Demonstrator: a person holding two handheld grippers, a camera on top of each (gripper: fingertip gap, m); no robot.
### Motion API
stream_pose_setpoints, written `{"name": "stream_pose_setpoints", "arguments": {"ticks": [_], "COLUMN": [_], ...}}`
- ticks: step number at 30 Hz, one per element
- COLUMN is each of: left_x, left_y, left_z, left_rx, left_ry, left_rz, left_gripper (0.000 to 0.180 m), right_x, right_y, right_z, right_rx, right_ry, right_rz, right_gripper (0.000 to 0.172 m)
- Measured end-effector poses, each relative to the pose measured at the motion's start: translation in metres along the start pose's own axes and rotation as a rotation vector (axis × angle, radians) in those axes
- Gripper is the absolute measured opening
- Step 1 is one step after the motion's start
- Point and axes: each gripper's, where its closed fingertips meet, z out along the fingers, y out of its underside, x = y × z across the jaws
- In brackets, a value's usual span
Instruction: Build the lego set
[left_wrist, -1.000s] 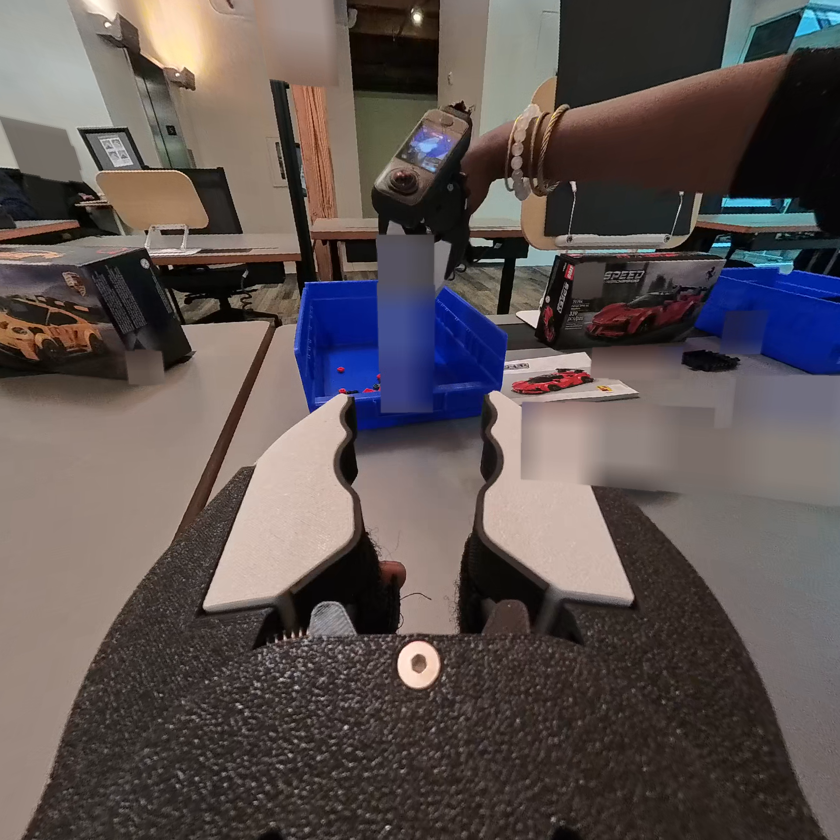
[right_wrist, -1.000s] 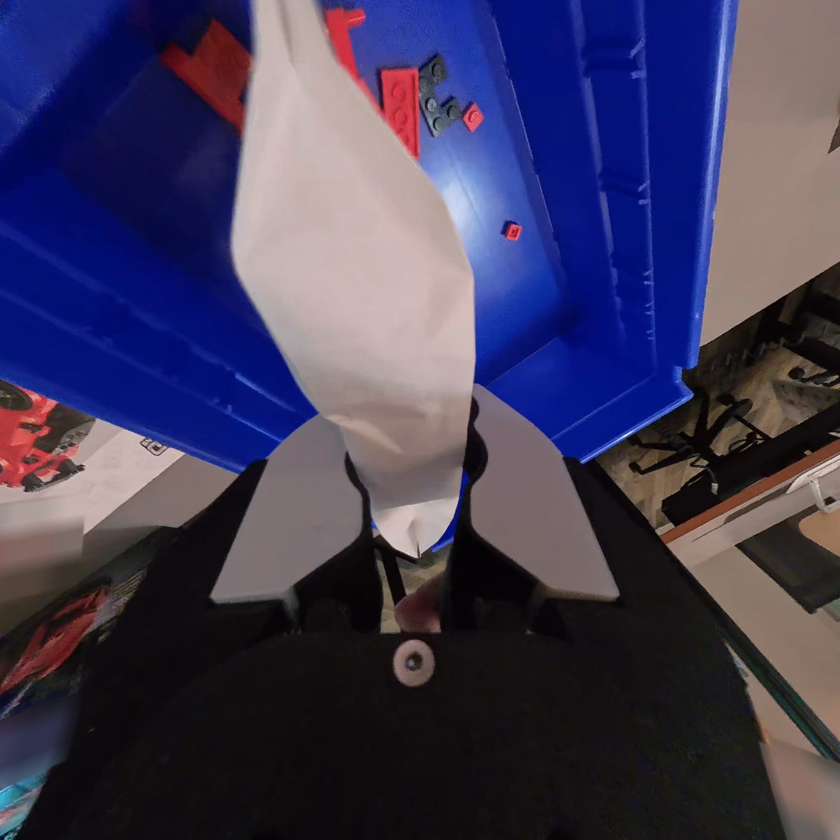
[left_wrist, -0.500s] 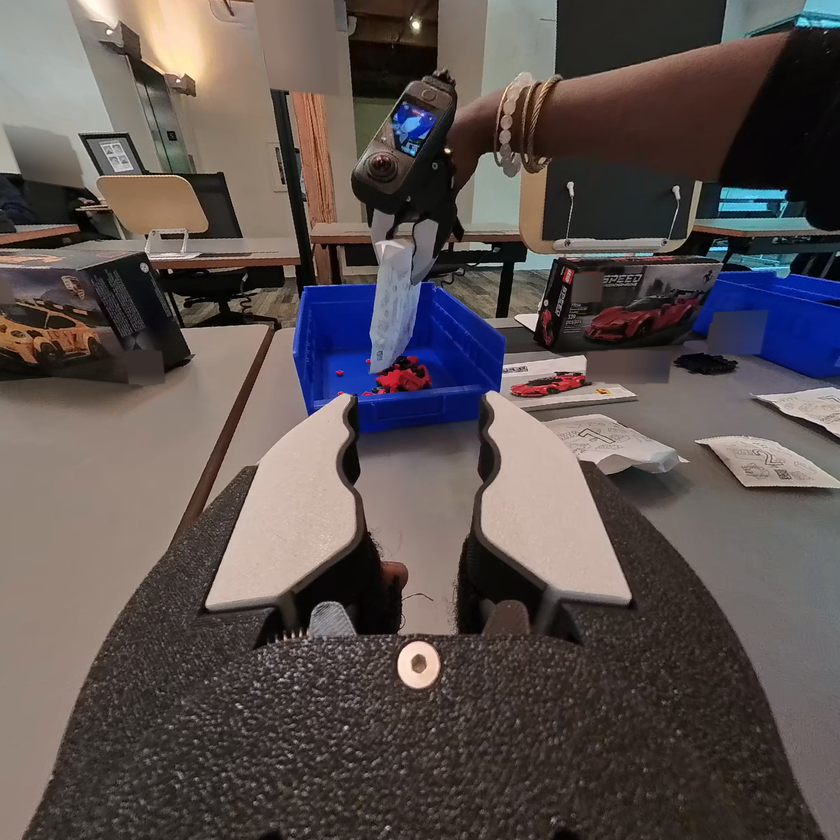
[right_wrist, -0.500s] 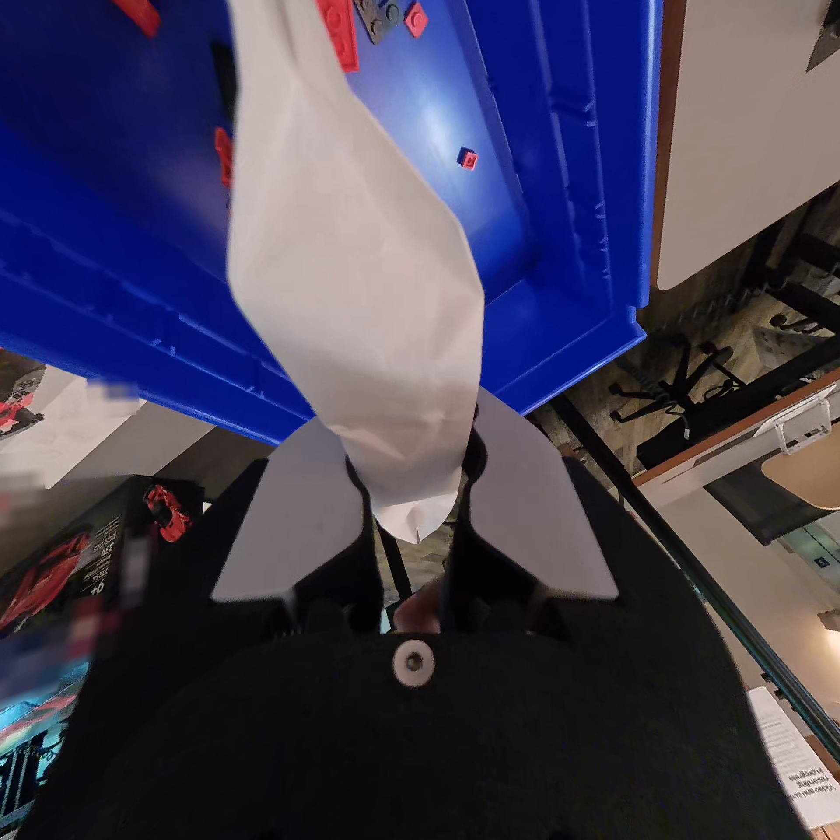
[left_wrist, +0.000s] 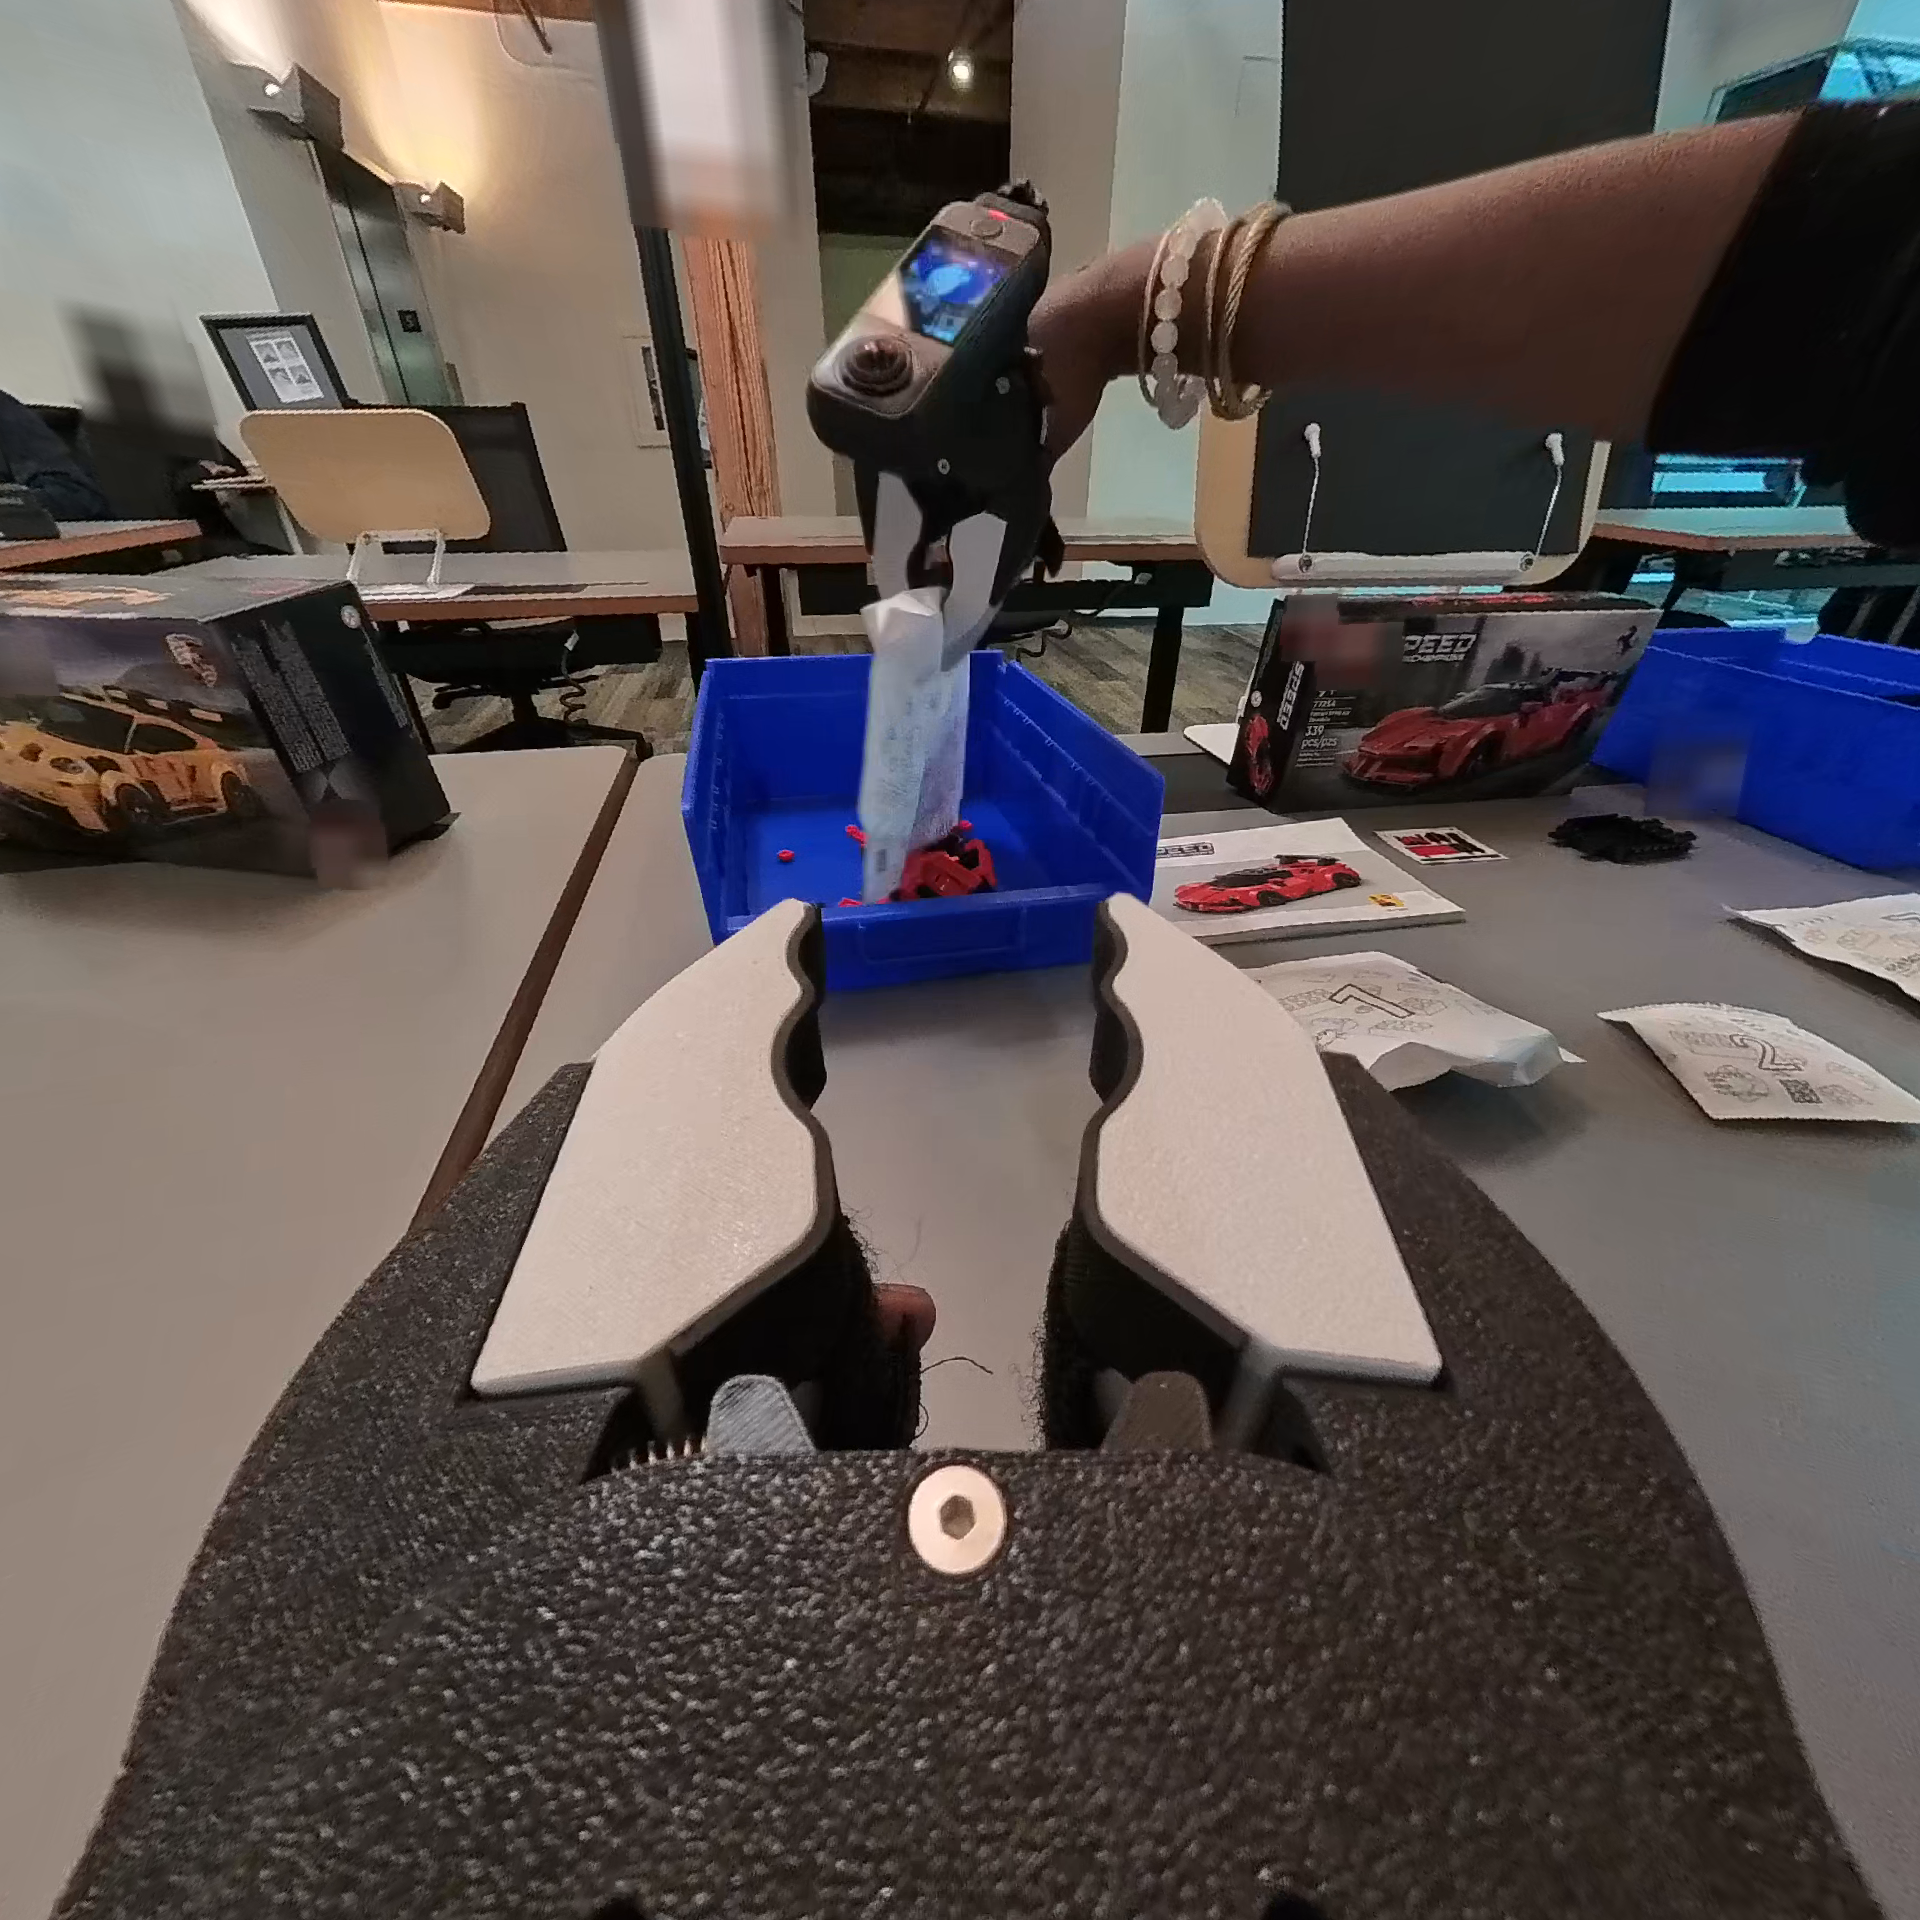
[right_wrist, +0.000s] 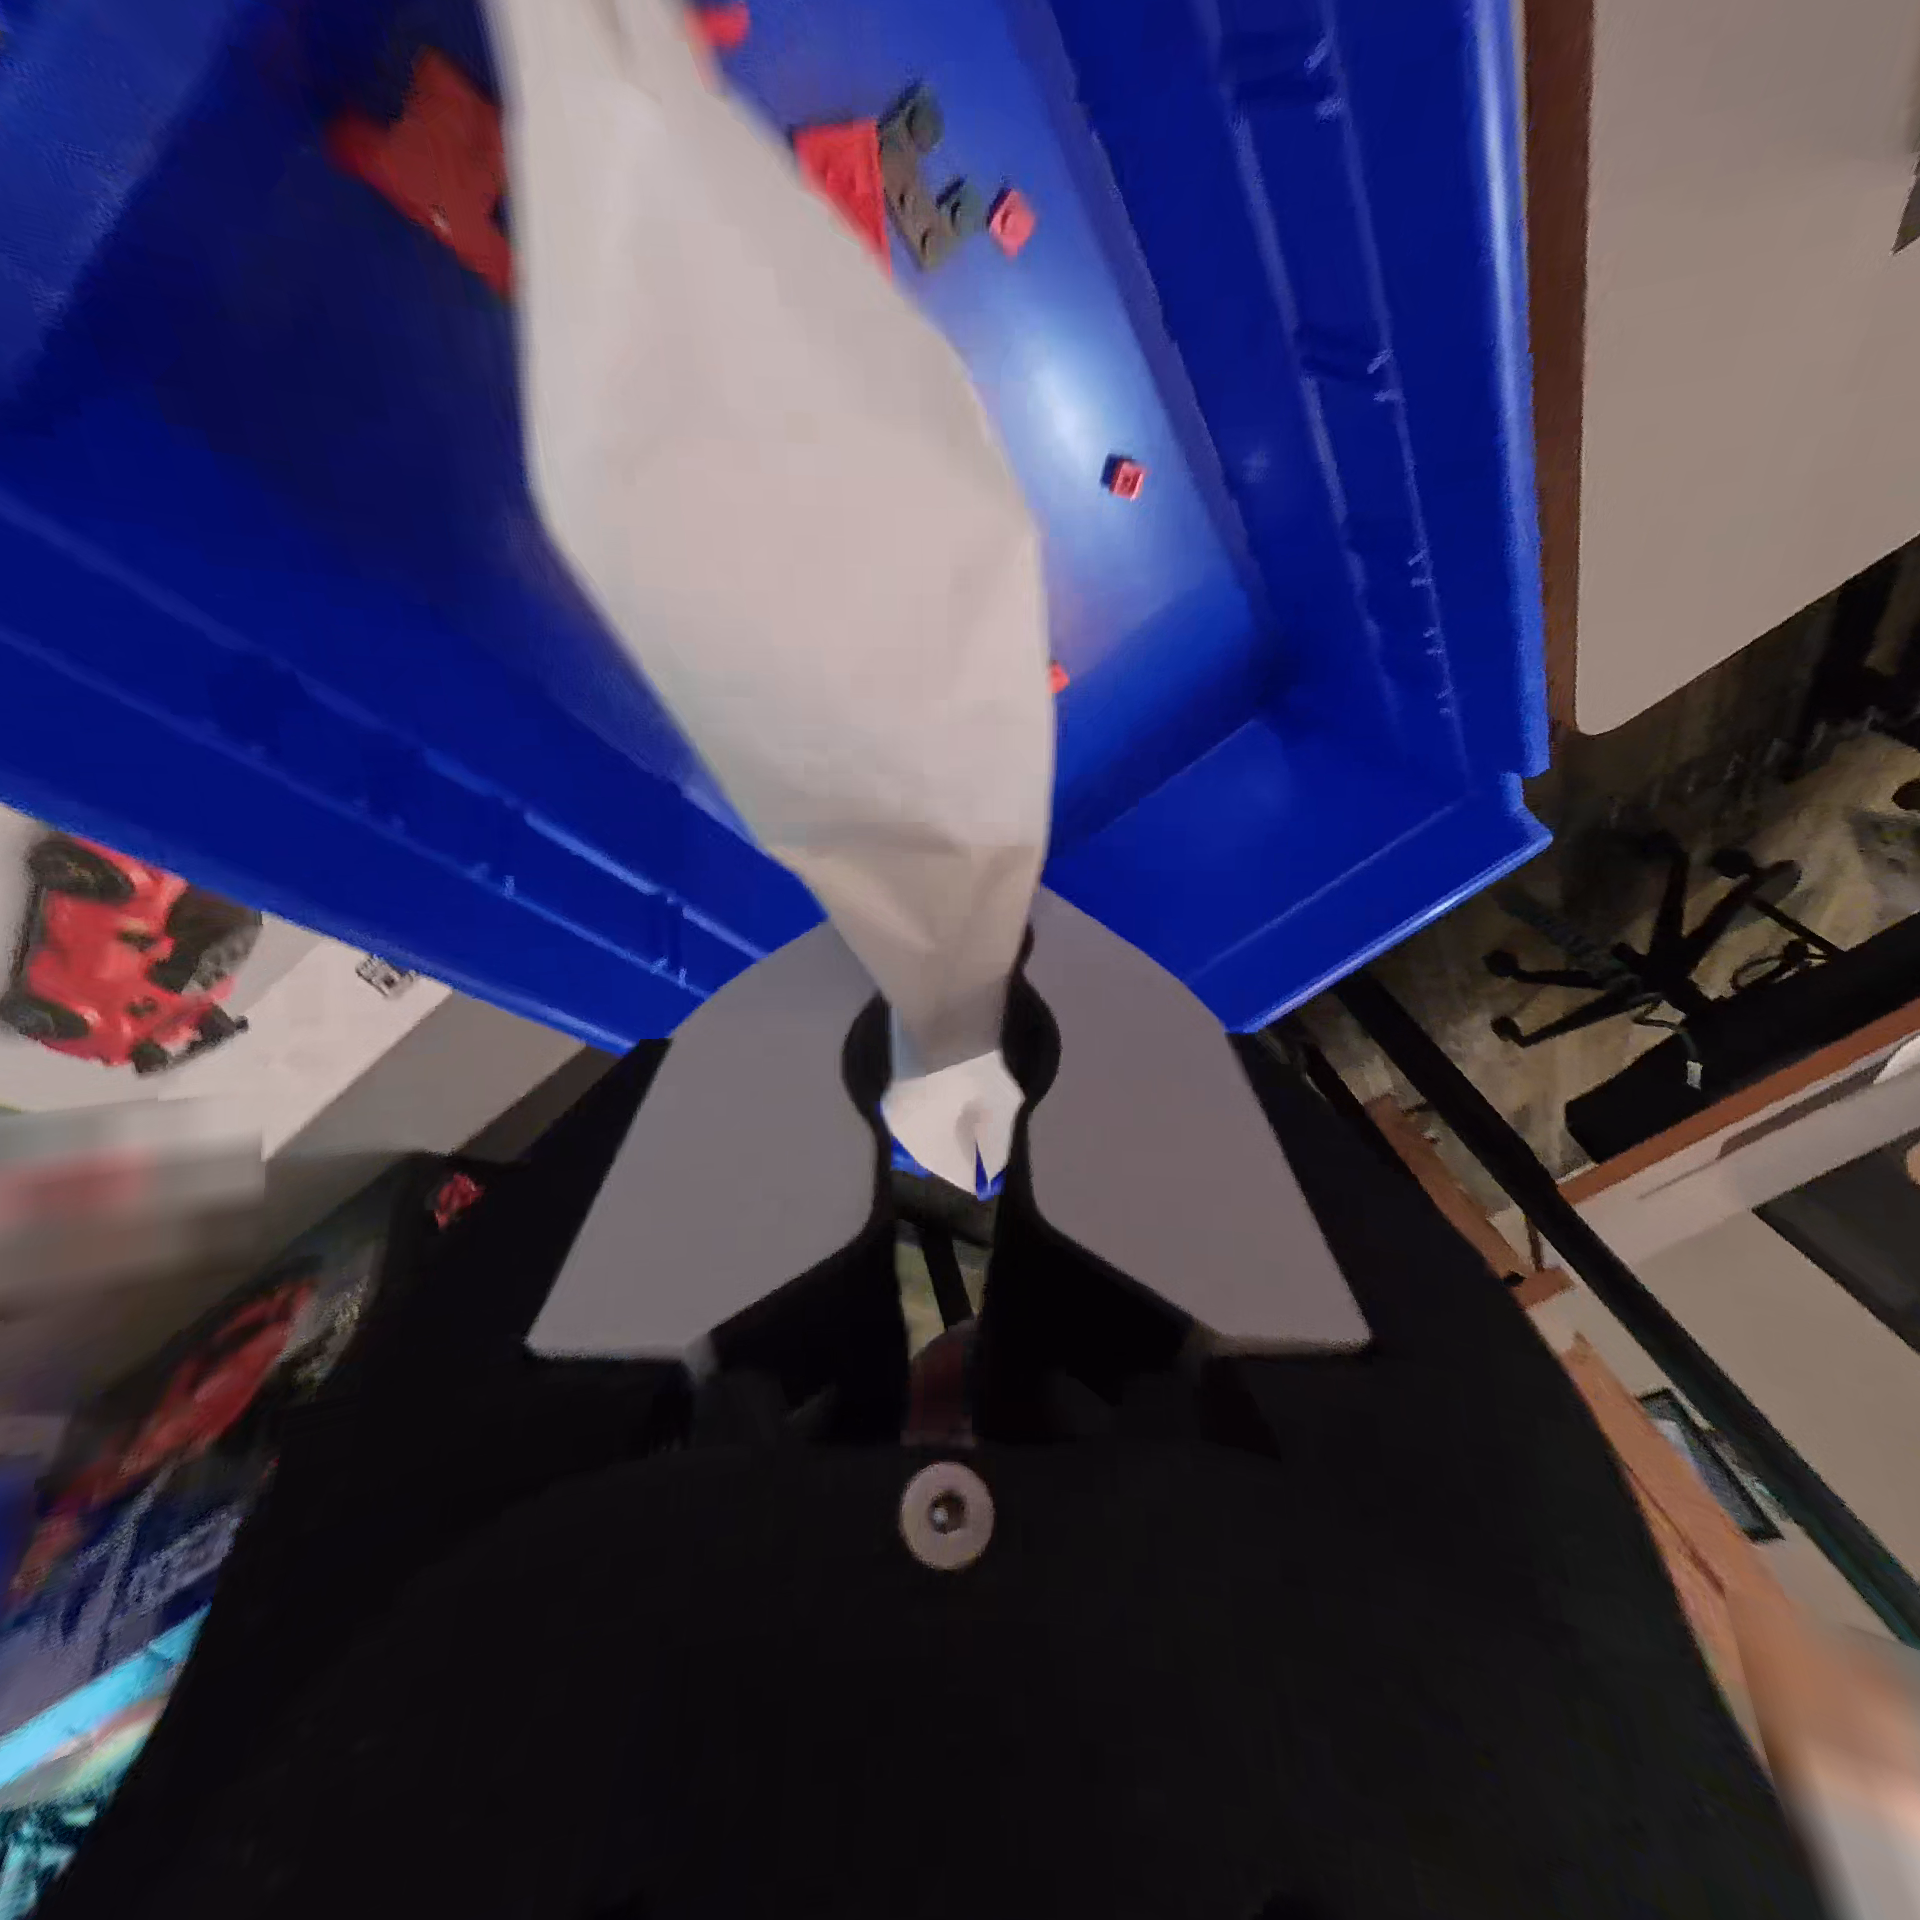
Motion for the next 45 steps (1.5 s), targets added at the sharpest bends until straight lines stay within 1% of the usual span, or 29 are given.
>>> {"name": "stream_pose_setpoints", "arguments": {"ticks": [1,2,3,5,7,9,10,11,13,14,16,18,20,21,23,25,26,27,28,30,31,33,35,37,40,42,45], "left_x": [0.0,0.0,0.0,0.0,0.0,0.0,0.0,0.0,0.001,0.001,0.001,0.001,0.001,0.001,0.001,0.002,0.002,0.003,0.003,0.003,0.003,0.004,0.003,0.001,-0.002,-0.003,-0.002], "left_y": [-0.001,-0.001,-0.001,0.0,0.0,-0.001,-0.001,-0.001,0.0,0.0,0.0,0.0,0.0,0.001,0.001,0.002,0.002,0.002,0.002,0.002,0.002,0.003,0.004,0.001,-0.013,-0.021,-0.025], "left_z": [0.0,0.0,0.0,0.0,0.0,0.0,0.0,0.0,0.001,0.001,0.002,0.002,0.002,0.003,0.003,0.004,0.004,0.005,0.005,0.005,0.005,0.005,0.006,0.006,0.003,0.0,0.0], "left_rx": [0.004,0.007,0.006,0.0,0.0,0.006,0.01,0.012,0.007,0.003,0.004,0.006,0.006,0.005,0.005,0.006,0.005,0.002,0.0,0.001,0.003,0.003,0.0,0.018,0.121,0.178,0.198], "left_ry": [0.001,0.002,0.003,0.001,-0.001,0.0,0.0,0.001,0.002,0.0,-0.001,0.001,0.0,0.0,0.001,0.004,0.008,0.011,0.013,0.013,0.014,0.023,0.023,0.012,0.012,0.022,0.035], "left_rz": [-0.003,-0.004,-0.003,0.003,0.004,0.001,0.0,0.0,0.004,0.008,0.011,0.01,0.01,0.01,0.009,0.005,0.004,0.004,0.007,0.009,0.005,-0.006,-0.014,-0.037,-0.11,-0.171,-0.2], "left_gripper": [0.048,0.048,0.048,0.048,0.048,0.048,0.048,0.047,0.048,0.048,0.048,0.047,0.047,0.047,0.047,0.047,0.047,0.047,0.047,0.047,0.047,0.048,0.049,0.051,0.055,0.058,0.058], "right_x": [0.0,-0.003,-0.008,-0.008,-0.002,0.006,0.006,0.006,0.014,0.017,0.018,0.026,0.043,0.05,0.04,0.045,0.039,0.031,0.031,0.033,0.028,0.022,0.018,0.01,0.001,-0.009,-0.032], "right_y": [-0.002,0.0,0.002,0.004,0.0,0.005,0.009,0.012,0.017,0.018,0.013,0.018,0.035,0.038,0.028,0.037,0.039,0.033,0.03,0.044,0.044,0.038,0.041,0.032,0.02,0.007,-0.016], "right_z": [0.001,0.002,0.003,0.003,0.001,-0.002,-0.003,-0.004,-0.009,-0.012,-0.017,-0.026,-0.038,-0.042,-0.037,-0.037,-0.033,-0.028,-0.027,-0.028,-0.026,-0.027,-0.032,-0.04,-0.062,-0.084,-0.129], "right_rx": [0.007,-0.009,-0.027,-0.048,-0.025,-0.074,-0.113,-0.139,-0.206,-0.224,-0.192,-0.211,-0.298,-0.306,-0.241,-0.299,-0.3,-0.246,-0.202,-0.253,-0.237,-0.151,-0.101,0.059,0.342,0.6,1.09], "right_ry": [-0.001,-0.025,-0.054,-0.051,-0.022,0.015,0.01,0.004,0.049,0.065,0.049,0.074,0.161,0.211,0.161,0.213,0.18,0.134,0.142,0.182,0.17,0.174,0.195,0.183,0.158,0.112,0.021], "right_rz": [0.018,0.024,0.011,-0.02,-0.009,0.006,0.001,-0.024,-0.106,-0.129,-0.103,-0.076,-0.063,-0.06,-0.054,-0.026,-0.009,0.015,0.054,0.11,0.126,0.218,0.315,0.439,0.666,0.798,0.966], "right_gripper": [0.034,0.031,0.023,0.016,0.033,0.05,0.049,0.035,0.01,0.006,0.006,0.006,0.006,0.006,0.006,0.005,0.005,0.005,0.005,0.005,0.005,0.005,0.005,0.005,0.005,0.005,0.005]}}
